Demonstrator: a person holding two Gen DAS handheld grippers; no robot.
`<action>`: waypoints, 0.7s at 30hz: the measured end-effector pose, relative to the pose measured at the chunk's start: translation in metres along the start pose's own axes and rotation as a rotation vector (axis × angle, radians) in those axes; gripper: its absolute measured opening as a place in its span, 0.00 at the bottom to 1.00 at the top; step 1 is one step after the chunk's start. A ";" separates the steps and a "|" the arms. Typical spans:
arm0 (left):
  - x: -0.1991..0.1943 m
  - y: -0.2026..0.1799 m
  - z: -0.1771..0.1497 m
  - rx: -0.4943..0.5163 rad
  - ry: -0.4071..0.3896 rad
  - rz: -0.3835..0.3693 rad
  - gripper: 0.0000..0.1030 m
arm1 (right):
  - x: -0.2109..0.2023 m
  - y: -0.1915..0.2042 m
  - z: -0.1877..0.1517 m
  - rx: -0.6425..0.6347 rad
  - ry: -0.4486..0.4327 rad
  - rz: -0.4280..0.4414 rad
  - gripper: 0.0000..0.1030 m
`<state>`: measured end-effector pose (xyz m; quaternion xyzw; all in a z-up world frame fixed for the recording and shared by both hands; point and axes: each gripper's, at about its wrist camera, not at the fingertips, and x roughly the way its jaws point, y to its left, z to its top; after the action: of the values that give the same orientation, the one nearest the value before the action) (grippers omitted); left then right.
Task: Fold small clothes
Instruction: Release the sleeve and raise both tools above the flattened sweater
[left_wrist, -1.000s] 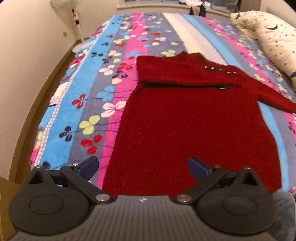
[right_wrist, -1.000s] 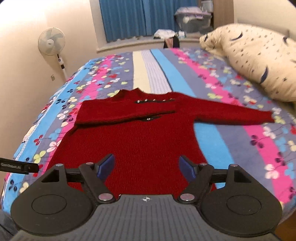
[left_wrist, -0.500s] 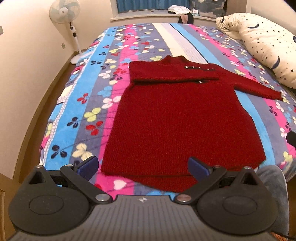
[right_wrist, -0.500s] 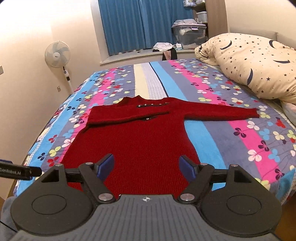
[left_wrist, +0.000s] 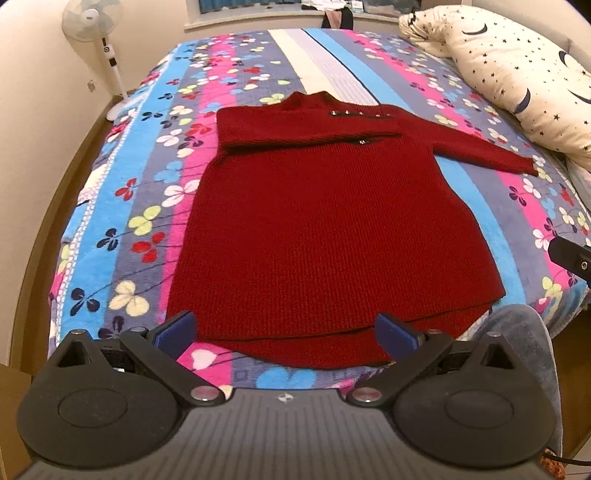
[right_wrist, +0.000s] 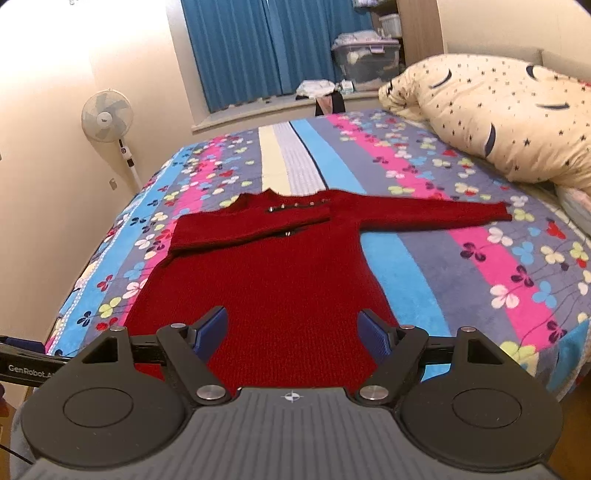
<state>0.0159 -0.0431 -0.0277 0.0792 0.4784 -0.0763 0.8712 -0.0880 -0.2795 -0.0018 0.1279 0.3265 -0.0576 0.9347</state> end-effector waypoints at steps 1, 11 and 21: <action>0.003 0.000 0.002 0.001 0.005 0.000 1.00 | 0.003 -0.001 0.000 0.004 0.007 -0.002 0.77; 0.032 -0.003 0.022 0.006 0.053 0.016 1.00 | 0.034 -0.015 0.011 0.036 0.047 -0.023 0.77; 0.071 0.000 0.044 -0.002 0.116 0.047 1.00 | 0.096 -0.090 0.037 0.291 0.092 -0.007 0.77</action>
<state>0.0897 -0.0565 -0.0640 0.0937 0.5261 -0.0503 0.8438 -0.0086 -0.3786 -0.0520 0.2635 0.3576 -0.1018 0.8901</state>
